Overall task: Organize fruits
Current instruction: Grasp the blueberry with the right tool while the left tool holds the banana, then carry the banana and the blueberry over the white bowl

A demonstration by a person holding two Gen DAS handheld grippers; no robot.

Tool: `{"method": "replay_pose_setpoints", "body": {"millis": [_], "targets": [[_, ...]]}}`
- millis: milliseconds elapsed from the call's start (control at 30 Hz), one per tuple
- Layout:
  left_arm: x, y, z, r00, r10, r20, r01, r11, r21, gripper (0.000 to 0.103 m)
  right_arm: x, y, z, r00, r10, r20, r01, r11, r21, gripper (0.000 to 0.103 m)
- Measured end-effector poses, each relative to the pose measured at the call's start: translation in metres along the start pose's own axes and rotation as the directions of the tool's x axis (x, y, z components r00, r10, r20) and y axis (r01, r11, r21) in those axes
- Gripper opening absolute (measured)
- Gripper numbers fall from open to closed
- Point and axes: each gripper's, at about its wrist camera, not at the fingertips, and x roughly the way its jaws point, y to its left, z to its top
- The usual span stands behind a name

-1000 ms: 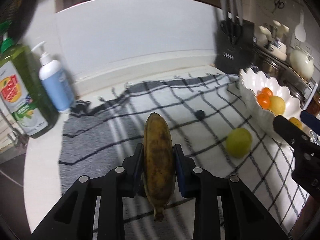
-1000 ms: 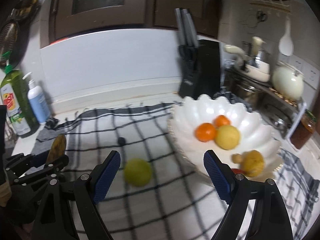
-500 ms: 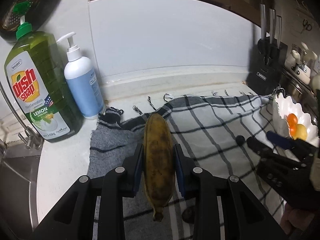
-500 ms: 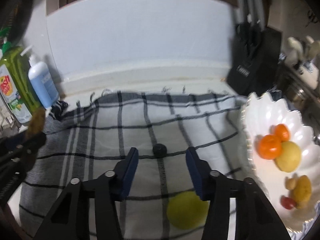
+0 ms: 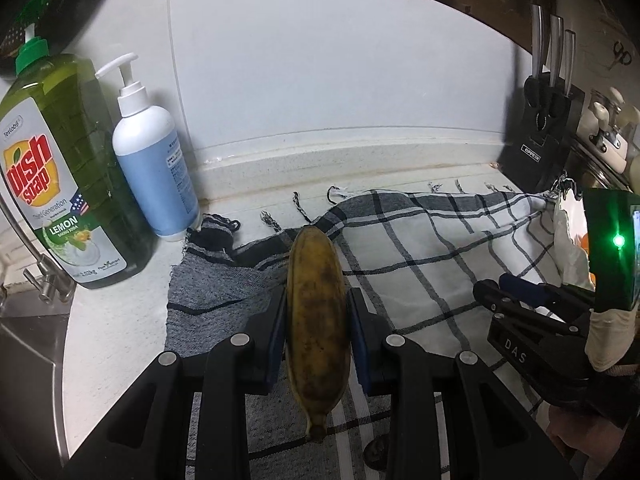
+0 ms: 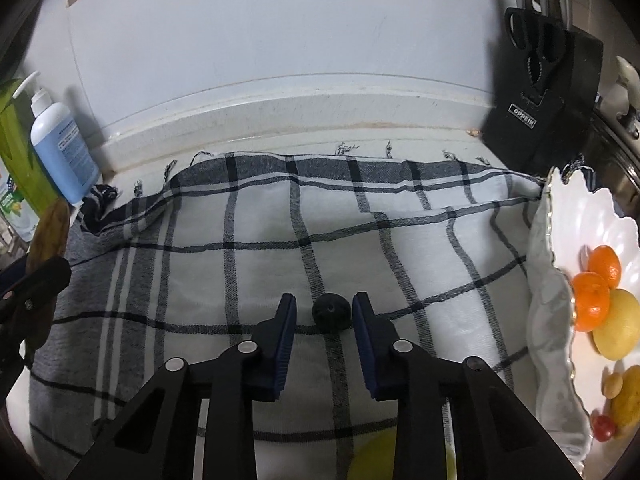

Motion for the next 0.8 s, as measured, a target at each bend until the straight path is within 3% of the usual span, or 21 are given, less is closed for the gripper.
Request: {"method": "replay_pose_setpoints", "body": {"millis": [200,467,800], "targets": [[0.003,-0.001,0.000,1.000,-0.003,-0.002,0.003,1.000,0.005,0.029,0.009,-0.002,0.000,1.000,0.001,-0.020,0.000,1.000,0.008,0.022],[0.003,-0.003,0.000,1.000,-0.005,-0.003,0.005,1.000,0.007,0.029,0.008,-0.003,-0.001,1.000,0.002,-0.011,-0.002,1.000,0.015,0.022],[-0.017,-0.006,0.001,1.000,-0.015,0.021,0.015,1.000,0.012,0.029,-0.034,-0.006,-0.004,0.998,0.017,0.055,-0.019,0.999,0.031,0.021]]}}
